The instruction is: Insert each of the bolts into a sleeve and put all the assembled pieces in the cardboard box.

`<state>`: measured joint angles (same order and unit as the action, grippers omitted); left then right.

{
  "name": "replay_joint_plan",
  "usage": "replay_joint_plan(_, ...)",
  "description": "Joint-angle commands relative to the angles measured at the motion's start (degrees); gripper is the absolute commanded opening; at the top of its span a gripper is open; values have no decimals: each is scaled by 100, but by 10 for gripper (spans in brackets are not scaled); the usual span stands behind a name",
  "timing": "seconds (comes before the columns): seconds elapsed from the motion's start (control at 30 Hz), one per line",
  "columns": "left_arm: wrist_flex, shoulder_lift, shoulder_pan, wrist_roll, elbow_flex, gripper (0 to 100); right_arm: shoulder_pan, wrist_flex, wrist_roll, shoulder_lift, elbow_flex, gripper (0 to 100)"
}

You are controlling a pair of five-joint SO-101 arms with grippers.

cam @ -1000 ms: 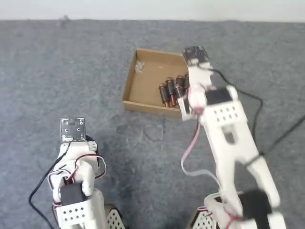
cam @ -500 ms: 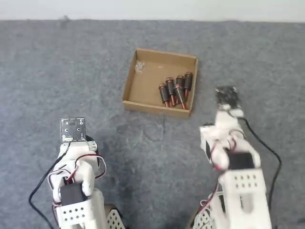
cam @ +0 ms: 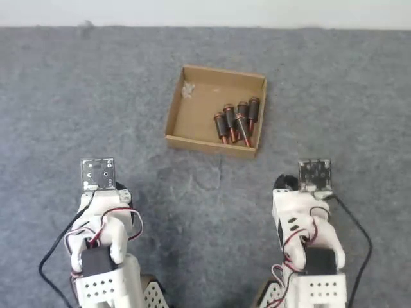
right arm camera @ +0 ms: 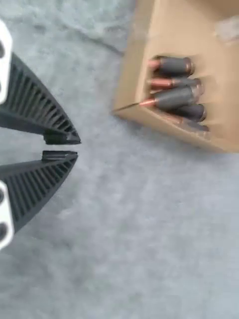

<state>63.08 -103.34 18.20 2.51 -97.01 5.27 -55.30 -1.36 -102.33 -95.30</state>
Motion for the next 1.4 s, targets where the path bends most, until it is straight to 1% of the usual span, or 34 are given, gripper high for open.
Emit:
replay_joint_plan(0.0,-9,-70,0,44,48,22,-40,-426,-53,-57,-97,6)
replay_joint_plan(0.17,-9,-70,-9,44,48,22,-31,-1305,-35,-57,-123,6)
replay_joint_plan(0.37,9,-70,-9,44,48,22,-84,-1930,-62,-57,-114,6)
replay_joint_plan(0.67,53,-79,0,44,48,20,-84,-1930,-62,-57,-114,6)
replay_joint_plan(0.77,290,-97,-9,35,48,20,-84,-1930,-62,-57,-114,6)
replay_joint_plan(1.1,343,-97,-18,35,48,20,-84,-1930,-62,-57,-114,6)
replay_joint_plan(1.17,633,-97,-26,35,48,20,-84,-1930,-62,-57,-114,6)
replay_joint_plan(1.23,958,-97,-211,44,48,20,-84,-1930,-62,-57,-114,6)
replay_joint_plan(1.3,905,-79,-352,35,48,20,-84,-1930,-62,-57,-114,6)
replay_joint_plan(1.37,914,-79,-352,44,48,20,-84,-1930,-62,-57,-114,6)
